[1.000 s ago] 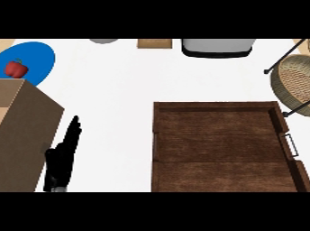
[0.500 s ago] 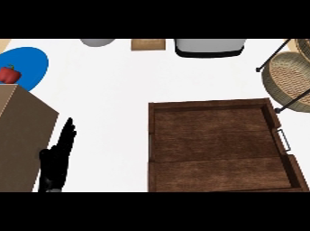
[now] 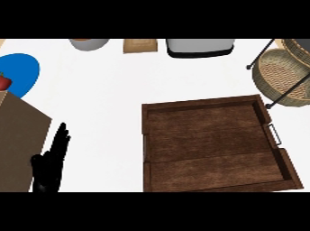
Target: Pick the tomato from the tray and place it in the tiered basket
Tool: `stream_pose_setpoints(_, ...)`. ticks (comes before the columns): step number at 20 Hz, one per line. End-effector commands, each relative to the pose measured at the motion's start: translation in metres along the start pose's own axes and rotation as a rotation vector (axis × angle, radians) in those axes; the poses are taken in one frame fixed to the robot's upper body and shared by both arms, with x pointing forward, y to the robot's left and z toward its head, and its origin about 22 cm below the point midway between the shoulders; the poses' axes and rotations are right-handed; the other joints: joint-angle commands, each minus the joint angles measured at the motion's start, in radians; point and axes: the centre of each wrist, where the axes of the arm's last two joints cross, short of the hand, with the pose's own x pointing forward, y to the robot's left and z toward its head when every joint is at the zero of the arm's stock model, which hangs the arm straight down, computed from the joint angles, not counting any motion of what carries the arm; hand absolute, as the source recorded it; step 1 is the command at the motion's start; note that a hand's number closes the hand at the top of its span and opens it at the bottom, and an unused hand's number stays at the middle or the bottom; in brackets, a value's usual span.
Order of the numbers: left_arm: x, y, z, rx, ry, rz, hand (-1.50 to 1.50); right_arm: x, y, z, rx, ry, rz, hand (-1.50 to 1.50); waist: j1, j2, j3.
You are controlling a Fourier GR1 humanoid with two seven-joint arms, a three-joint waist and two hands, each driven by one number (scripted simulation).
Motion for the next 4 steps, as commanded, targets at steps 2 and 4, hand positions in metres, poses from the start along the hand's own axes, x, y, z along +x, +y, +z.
stream_pose_setpoints(2,-0.006,0.010,-0.001,0.011,0.044,-0.012,0.00,-0.011,-0.084,0.027,0.065,-0.009,0.000,-1.50,-0.013,0.003,-0.002)
stream_pose_setpoints(4,-0.008,0.009,0.000,0.014,0.038,0.000,0.00,-0.013,-0.105,0.035,0.097,-0.024,0.009,-1.50,-0.017,0.001,-0.002)
